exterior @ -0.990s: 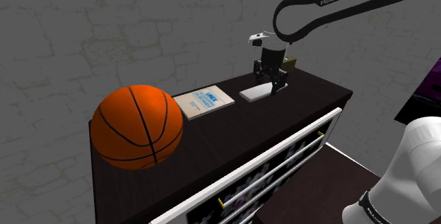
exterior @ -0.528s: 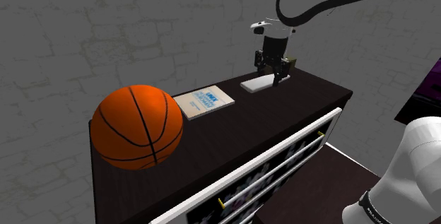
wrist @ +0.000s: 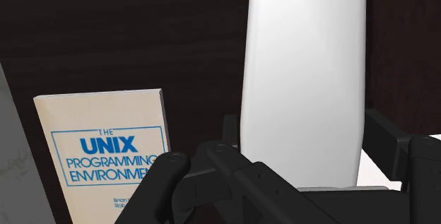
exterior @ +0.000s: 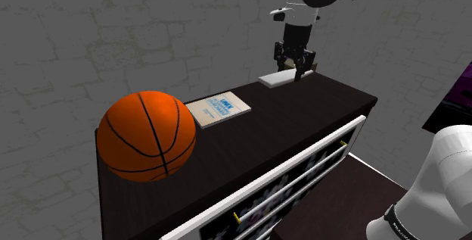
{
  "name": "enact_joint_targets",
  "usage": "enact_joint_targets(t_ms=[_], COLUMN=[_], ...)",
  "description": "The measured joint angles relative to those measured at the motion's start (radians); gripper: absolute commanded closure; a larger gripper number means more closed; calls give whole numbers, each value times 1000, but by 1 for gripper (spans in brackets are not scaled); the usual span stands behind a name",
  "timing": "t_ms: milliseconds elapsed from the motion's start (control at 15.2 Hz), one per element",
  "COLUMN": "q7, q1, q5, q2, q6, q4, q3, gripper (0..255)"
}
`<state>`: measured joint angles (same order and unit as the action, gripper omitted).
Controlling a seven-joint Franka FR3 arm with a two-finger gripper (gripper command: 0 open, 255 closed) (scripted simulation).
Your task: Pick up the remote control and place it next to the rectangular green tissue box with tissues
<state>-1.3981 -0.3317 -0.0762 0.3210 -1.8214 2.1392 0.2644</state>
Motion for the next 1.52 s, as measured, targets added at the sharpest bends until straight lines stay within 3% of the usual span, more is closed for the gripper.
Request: enact_joint_targets(t_ms=[462,1122,1518], q7=[-48,-306,-487], q1=[18,103,154], q5=[-9,-27,12], q2=[3,-79,-197], q6=[56,68,76], q4=[-55,-159,-280], q3=[30,205,319], gripper=[255,255,255])
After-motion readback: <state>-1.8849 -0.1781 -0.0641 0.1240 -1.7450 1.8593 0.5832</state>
